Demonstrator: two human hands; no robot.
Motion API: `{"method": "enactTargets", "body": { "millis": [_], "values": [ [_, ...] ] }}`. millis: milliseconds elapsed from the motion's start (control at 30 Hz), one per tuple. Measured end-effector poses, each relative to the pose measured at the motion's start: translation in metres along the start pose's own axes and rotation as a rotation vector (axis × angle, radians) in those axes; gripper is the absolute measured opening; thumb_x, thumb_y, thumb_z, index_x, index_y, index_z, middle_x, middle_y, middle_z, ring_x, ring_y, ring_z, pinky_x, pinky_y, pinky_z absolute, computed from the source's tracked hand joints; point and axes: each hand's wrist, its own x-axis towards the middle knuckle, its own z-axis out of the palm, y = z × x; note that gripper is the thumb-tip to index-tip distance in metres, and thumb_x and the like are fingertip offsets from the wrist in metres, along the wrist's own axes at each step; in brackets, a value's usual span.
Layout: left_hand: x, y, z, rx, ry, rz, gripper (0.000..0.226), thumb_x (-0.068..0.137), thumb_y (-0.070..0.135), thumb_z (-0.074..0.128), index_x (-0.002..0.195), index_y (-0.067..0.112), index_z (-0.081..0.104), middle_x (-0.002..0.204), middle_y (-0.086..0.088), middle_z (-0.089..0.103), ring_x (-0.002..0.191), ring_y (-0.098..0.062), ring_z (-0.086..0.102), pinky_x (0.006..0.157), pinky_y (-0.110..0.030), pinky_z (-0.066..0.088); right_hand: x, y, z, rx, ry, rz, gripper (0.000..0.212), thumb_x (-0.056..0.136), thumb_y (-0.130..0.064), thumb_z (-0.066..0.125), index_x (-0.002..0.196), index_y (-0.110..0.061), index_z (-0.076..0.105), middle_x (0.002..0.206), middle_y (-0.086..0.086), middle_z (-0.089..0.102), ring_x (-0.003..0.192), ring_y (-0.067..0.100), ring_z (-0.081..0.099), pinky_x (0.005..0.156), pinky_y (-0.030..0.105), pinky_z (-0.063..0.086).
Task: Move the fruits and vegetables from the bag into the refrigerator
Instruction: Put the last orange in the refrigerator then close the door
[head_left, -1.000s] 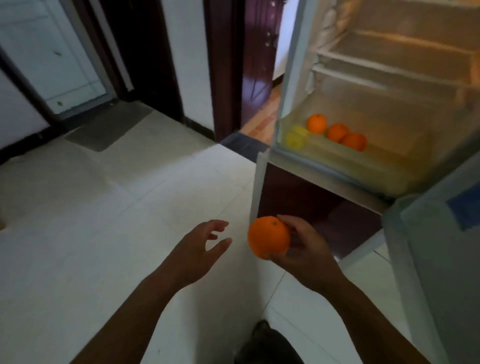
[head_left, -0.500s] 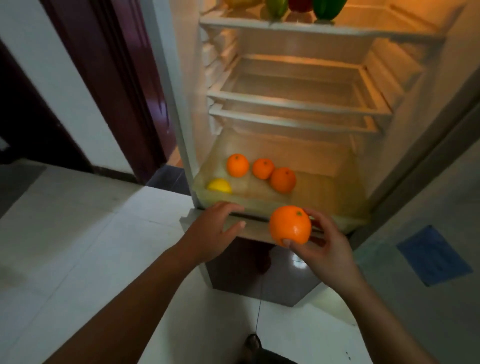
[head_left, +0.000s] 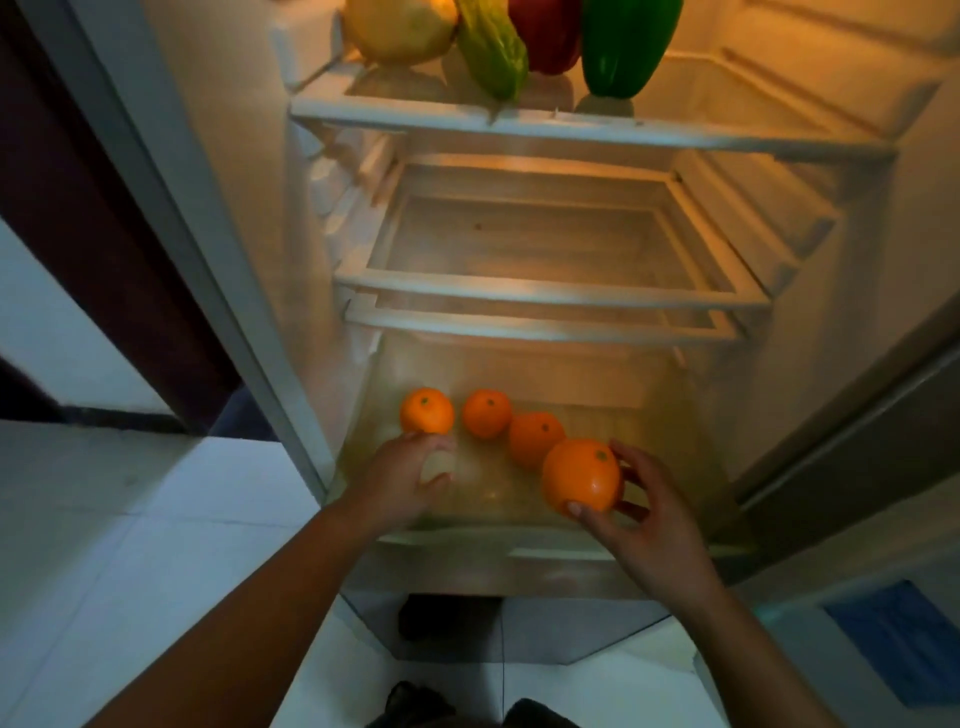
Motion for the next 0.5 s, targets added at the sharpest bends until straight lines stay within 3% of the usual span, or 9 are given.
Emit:
{"method": "enactTargets", "body": {
  "millis": [67, 200, 333, 500],
  "values": [
    [0.014, -0.012, -0.002, 0.007, -0.031, -0.007, 0.041, 0.081, 0.024, 0.067, 0.120, 0.018, 0.056, 0.128, -0.005, 0.056, 0.117, -0.021, 0.051, 0.090, -0.023, 0.037, 0.013, 0.004, 0.007, -0.018, -0.003, 0.004, 0.073, 0.070, -0.029, 0.079, 0.132, -0.029, 0.040, 0.127, -0.012, 0.040, 0.116, 0.010, 0.044, 0.075, 0.011, 0.041],
    [0.028, -0.030, -0.002, -0.009, -0.074, -0.047, 0.045, 0.082, 0.026, 0.066, 0.124, 0.022, 0.052, 0.133, -0.002, 0.051, 0.119, -0.016, 0.048, 0.091, -0.023, 0.037, 0.038, 0.006, 0.029, -0.039, 0.002, 0.009, 0.078, 0.069, -0.026, 0.080, 0.135, -0.027, 0.038, 0.127, -0.013, 0.037, 0.116, 0.008, 0.042, 0.075, 0.009, 0.039],
    [0.029, -0.038, 0.006, 0.024, -0.223, -0.087, 0.050, 0.083, 0.024, 0.065, 0.129, 0.023, 0.045, 0.140, -0.001, 0.041, 0.126, -0.016, 0.040, 0.094, -0.019, 0.030, 0.058, 0.012, 0.041, -0.047, 0.009, 0.002, 0.082, 0.067, -0.026, 0.083, 0.135, -0.025, 0.038, 0.129, -0.008, 0.038, 0.115, 0.009, 0.042, 0.076, 0.009, 0.039],
    [0.033, -0.041, 0.011, 0.116, -0.377, -0.192, 0.054, 0.083, 0.025, 0.066, 0.132, 0.023, 0.041, 0.143, -0.002, 0.034, 0.129, -0.021, 0.036, 0.102, -0.029, 0.035, 0.076, 0.018, 0.035, -0.066, -0.033, -0.002, 0.082, 0.065, -0.027, 0.083, 0.135, -0.026, 0.039, 0.131, -0.007, 0.039, 0.115, 0.011, 0.044, 0.078, 0.014, 0.041]
  ]
}}
